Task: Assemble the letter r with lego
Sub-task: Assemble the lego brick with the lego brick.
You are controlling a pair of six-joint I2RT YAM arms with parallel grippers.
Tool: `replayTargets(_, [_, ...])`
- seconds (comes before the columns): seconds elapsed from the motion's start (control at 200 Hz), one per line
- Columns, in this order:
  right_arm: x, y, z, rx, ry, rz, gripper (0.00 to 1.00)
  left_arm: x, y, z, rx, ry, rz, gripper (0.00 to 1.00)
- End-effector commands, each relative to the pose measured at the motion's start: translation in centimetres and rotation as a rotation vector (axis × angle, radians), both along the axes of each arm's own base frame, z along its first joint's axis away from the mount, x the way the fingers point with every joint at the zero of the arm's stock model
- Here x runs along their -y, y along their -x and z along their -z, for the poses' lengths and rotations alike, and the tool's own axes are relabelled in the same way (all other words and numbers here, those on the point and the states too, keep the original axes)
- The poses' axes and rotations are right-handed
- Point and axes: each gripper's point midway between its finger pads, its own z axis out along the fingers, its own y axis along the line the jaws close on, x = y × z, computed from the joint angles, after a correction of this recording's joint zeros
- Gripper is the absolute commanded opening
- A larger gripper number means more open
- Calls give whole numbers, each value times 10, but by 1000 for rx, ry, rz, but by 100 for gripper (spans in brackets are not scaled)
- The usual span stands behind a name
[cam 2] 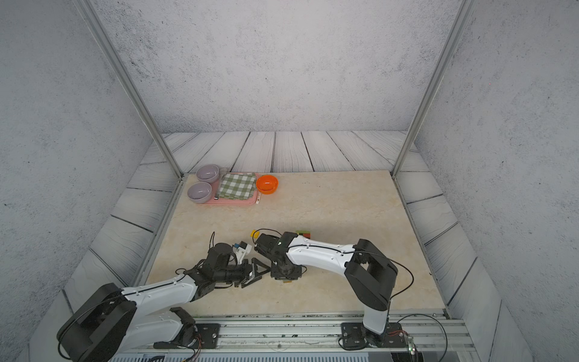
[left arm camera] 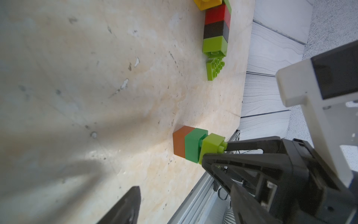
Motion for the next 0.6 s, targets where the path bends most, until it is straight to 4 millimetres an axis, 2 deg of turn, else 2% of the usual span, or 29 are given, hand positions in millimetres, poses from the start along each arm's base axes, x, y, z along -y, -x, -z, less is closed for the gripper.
replayTargets(0.0, [11,5,16,-40,49,10,0,5,-4,-9,35,12,13,78])
replayTargets(0.225, [1,14,32,-119,28,-54,0,5,-5,-8,35,9,14,78])
replayTargets(0.595, [25,32,67,-210,138,-153,0,6,-7,-5,33,4,9,78])
